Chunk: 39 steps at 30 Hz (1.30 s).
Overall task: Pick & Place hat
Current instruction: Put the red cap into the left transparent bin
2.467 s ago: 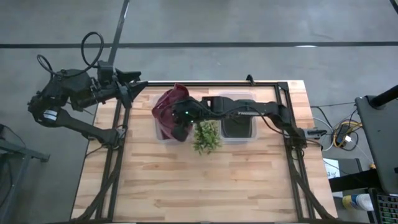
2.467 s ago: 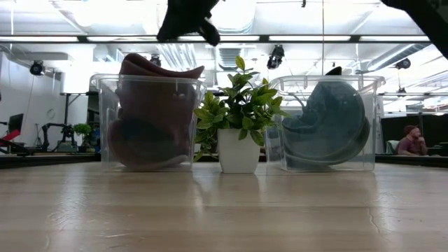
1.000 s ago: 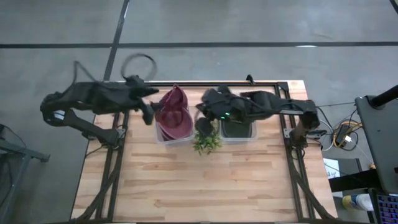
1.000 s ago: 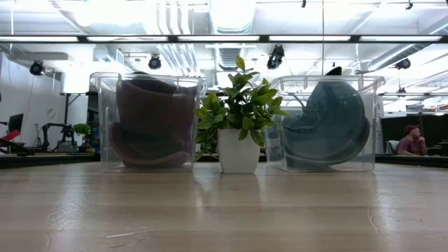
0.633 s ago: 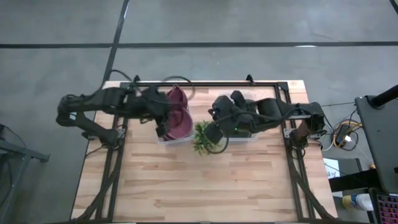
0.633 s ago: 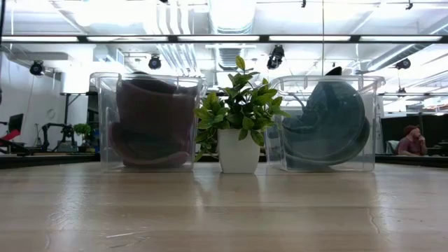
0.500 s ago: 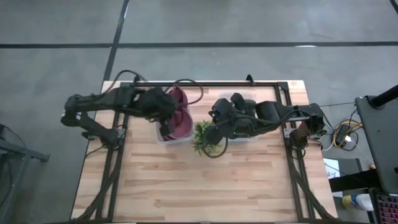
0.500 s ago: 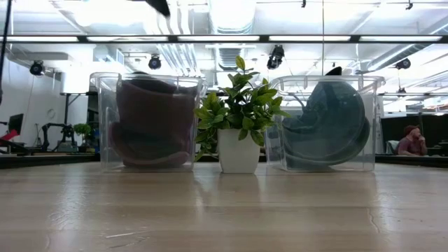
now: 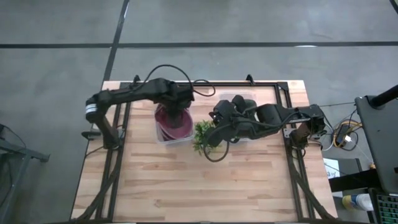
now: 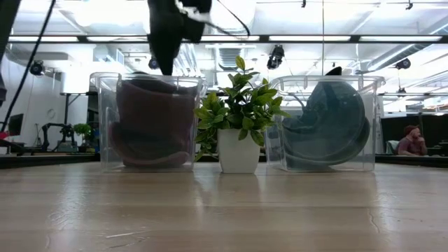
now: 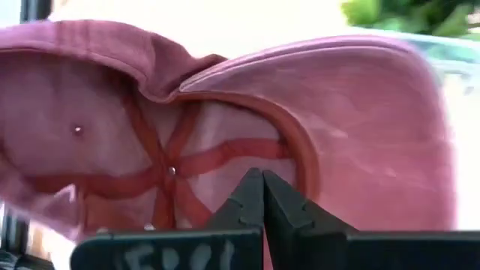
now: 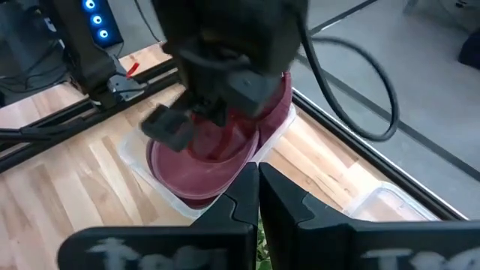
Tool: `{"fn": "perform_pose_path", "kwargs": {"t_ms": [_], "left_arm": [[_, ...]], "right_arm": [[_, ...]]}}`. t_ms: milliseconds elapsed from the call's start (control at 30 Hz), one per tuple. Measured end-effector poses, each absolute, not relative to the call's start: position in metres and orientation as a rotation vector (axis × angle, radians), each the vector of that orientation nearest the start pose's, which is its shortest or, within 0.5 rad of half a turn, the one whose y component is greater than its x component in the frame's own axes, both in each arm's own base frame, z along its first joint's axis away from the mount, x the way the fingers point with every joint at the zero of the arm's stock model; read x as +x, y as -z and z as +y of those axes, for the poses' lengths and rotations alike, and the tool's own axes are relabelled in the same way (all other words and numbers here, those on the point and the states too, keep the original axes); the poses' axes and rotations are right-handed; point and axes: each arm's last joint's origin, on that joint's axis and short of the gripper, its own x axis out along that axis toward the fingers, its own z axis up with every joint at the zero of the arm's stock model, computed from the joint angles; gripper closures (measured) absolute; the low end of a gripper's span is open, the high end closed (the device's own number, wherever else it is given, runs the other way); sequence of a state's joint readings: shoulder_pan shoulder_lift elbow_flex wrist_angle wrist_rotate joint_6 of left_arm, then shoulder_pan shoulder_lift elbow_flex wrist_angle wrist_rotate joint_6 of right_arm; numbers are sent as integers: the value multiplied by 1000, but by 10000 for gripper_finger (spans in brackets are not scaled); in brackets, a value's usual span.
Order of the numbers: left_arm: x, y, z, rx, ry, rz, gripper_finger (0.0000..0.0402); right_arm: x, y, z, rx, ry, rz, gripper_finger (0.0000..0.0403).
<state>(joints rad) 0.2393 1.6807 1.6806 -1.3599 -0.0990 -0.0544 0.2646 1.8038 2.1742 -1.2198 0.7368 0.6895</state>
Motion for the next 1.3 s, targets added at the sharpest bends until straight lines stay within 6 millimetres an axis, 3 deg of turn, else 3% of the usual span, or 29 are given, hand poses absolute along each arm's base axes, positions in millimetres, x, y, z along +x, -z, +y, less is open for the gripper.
{"fn": "perform_pose_path", "kwargs": {"t_ms": [233,567,1300], "left_arm": [[313,-295,90,-195,-309,1469,401],[311,-242,90,-225,-311,1511,401],[296,-173,83,-329,-259,1494,401]], "right_arm": [[340,-438,72,232,667,556,394],[340,-438,72,219,664,557,394],[340,-439,71,183,675,554,394]]}}
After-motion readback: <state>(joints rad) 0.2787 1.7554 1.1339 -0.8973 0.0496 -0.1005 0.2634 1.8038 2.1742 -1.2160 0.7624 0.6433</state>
